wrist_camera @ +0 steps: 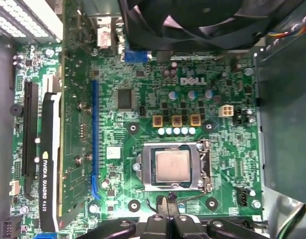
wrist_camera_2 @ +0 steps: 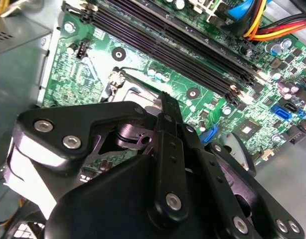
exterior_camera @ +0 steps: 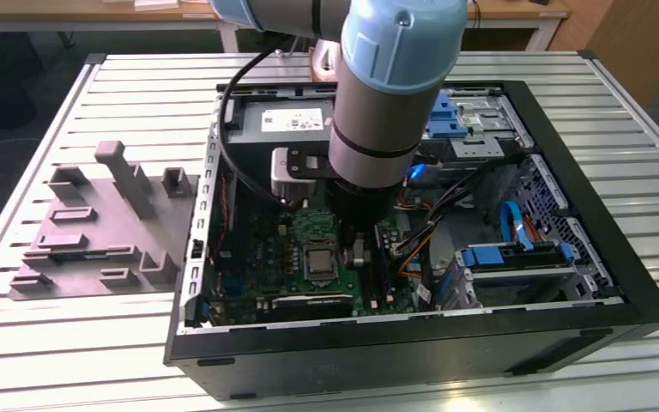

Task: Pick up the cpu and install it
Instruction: 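Install the first cpu locking lever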

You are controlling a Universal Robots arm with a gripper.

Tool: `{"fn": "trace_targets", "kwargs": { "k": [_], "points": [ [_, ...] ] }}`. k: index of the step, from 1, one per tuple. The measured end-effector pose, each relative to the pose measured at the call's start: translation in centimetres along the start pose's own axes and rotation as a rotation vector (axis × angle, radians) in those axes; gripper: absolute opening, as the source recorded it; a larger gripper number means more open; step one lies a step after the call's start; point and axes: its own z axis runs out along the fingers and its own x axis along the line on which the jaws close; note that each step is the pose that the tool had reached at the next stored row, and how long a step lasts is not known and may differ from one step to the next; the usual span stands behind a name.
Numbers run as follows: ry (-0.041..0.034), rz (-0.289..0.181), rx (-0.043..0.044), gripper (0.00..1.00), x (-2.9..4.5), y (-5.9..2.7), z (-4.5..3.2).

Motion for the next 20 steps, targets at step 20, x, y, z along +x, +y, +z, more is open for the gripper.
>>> {"fn": "trace_targets", "kwargs": {
  "k": [20],
  "points": [
    [0.0110, -0.043, -0.0001, 0.11, 0.36, -0.03, 1.41]
  ]
}}
